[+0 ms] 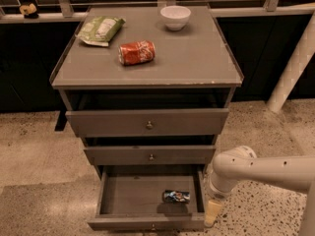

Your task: Pick redbull can from bottom drawer and place on counter

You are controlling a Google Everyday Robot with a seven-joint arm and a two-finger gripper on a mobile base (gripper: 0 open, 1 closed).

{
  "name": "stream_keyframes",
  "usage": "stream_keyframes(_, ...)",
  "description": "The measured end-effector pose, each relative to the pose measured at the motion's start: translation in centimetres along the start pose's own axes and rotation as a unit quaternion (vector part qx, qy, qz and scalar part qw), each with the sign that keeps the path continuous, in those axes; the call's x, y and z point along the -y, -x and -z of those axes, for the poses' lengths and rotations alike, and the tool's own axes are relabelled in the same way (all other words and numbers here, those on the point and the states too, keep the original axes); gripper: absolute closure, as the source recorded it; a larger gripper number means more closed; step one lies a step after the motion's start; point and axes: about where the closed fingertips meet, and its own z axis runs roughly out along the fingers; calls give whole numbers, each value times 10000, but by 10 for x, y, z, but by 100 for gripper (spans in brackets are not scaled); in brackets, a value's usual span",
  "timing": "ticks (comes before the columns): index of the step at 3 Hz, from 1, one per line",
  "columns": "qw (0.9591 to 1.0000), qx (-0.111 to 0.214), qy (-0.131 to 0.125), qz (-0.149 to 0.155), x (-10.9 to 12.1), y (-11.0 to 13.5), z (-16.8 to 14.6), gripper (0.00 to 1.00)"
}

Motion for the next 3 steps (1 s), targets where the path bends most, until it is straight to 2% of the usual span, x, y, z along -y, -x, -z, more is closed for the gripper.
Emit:
stream_keyframes(1, 9994, 142, -214, 218, 2, 6, -25, 0)
stream_keyframes(2, 9970, 215, -649, 358, 9, 11, -41, 0)
stream_keyframes(3, 9958, 301, -826, 238, 16, 15, -42, 0)
